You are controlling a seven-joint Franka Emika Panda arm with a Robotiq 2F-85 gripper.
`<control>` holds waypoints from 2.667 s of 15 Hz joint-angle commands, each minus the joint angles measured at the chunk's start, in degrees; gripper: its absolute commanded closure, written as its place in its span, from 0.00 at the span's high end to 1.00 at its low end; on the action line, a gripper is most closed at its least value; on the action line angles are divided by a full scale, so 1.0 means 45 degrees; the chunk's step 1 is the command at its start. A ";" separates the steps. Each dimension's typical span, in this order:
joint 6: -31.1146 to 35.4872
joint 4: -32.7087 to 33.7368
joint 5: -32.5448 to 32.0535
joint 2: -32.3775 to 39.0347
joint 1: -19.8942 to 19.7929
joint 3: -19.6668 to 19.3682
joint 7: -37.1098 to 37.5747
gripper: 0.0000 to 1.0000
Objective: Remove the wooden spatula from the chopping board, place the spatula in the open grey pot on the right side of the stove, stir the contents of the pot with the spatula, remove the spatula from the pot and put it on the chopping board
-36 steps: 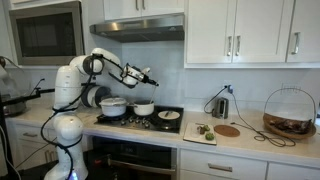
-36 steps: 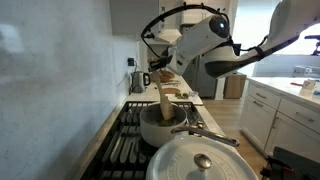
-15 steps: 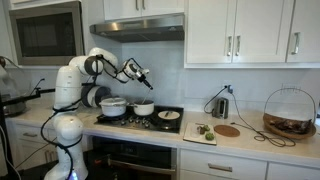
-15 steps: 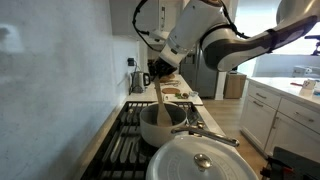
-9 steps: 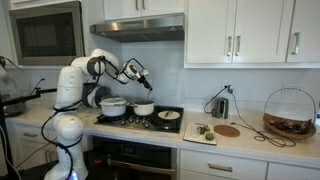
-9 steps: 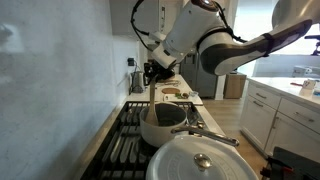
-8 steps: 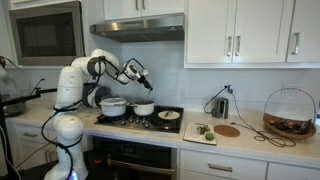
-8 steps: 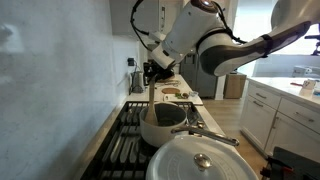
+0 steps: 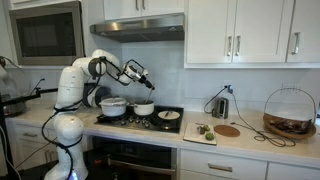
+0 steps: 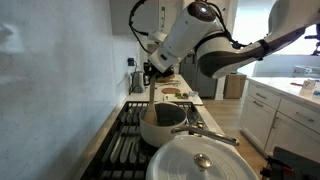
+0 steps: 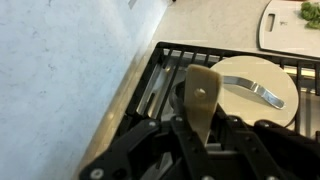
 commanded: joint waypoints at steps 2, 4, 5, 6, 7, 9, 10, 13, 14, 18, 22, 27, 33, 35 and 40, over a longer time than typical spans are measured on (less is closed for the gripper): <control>-0.2341 0.0850 0.0238 0.0232 0.0336 0.0201 -0.0936 0.07; -0.3164 0.1100 0.0113 0.0297 0.0469 0.0252 -0.1220 0.07; -0.3526 0.1207 0.0090 0.0327 0.0511 0.0290 -0.1368 0.07; -0.3819 0.1323 0.0080 0.0365 0.0545 0.0323 -0.1495 0.07; -0.4100 0.1447 0.0039 0.0407 0.0597 0.0335 -0.1610 0.07; -0.4640 0.1618 -0.0090 0.0453 0.0677 0.0363 -0.1965 0.07; -0.4908 0.1706 -0.0191 0.0483 0.0727 0.0360 -0.2167 0.07; -0.5515 0.1887 -0.0414 0.0536 0.0790 0.0344 -0.2765 0.07; -0.5647 0.1928 -0.0514 0.0547 0.0790 0.0335 -0.2908 0.07; -0.5284 0.1776 -0.1157 0.0501 0.0694 0.0287 -0.2957 0.07; -0.5321 0.1658 -0.2313 0.0553 0.0730 0.0245 -0.2945 0.07; -0.5487 0.1715 -0.2690 0.0755 0.0727 0.0330 -0.3090 0.07; -0.5566 0.1913 -0.2041 0.0979 0.0778 0.0491 -0.3289 0.07; -0.5520 0.1964 -0.1738 0.1018 0.0787 0.0524 -0.3318 0.07; -0.5477 0.2612 0.1315 0.1147 0.0395 0.0680 -0.4344 0.07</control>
